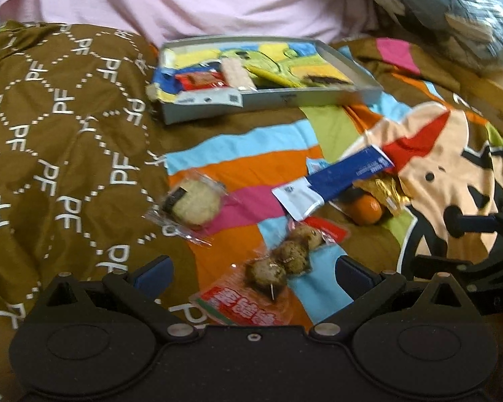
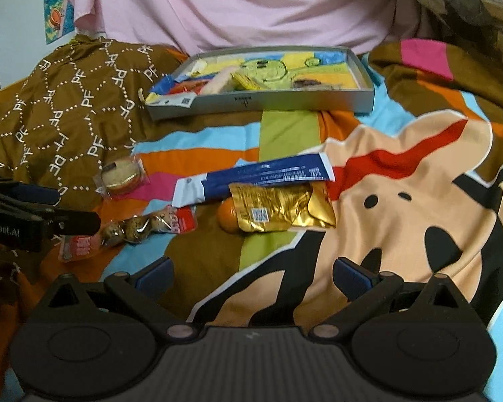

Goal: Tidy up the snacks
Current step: 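Grasp the gold foil pack with the right gripper while the left approaches the quail-egg pack, then close the left gripper on the red-labelled quail-egg pack while the right holds the gold pack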

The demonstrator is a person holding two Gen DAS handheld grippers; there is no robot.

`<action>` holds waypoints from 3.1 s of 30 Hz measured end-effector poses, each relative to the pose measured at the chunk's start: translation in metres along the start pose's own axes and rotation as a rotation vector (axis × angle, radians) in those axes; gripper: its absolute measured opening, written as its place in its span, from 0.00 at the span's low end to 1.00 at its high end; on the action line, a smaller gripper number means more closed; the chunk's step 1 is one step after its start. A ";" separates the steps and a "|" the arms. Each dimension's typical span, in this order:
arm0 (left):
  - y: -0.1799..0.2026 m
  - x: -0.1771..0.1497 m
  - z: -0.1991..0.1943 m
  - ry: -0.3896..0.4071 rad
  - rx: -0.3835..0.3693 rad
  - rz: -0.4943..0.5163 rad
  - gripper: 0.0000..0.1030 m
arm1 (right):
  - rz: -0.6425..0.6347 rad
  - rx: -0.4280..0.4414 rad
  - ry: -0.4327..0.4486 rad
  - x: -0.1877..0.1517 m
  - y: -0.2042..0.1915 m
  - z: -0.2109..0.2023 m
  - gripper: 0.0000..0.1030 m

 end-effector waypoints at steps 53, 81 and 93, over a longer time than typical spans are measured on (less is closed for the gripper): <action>-0.013 0.007 0.063 -0.133 -0.162 0.050 0.99 | 0.103 0.156 -0.108 0.045 0.032 0.089 0.99; -0.012 0.005 0.065 -0.135 -0.146 0.069 0.99 | -0.031 0.143 -0.079 -0.010 -0.001 0.028 0.96; -0.015 0.008 0.067 -0.138 -0.153 0.073 0.93 | -0.056 0.127 -0.061 -0.014 -0.004 0.027 0.98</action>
Point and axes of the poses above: each gripper's, at about its wrist camera, not at the fingertips, and z roughly the way its jaws point, y to its right, x to its top, the point moved 2 cm from there along z, roughly the way its jaws point, and after that the axes turned 9 degrees about -x, right-handed, at the moved point
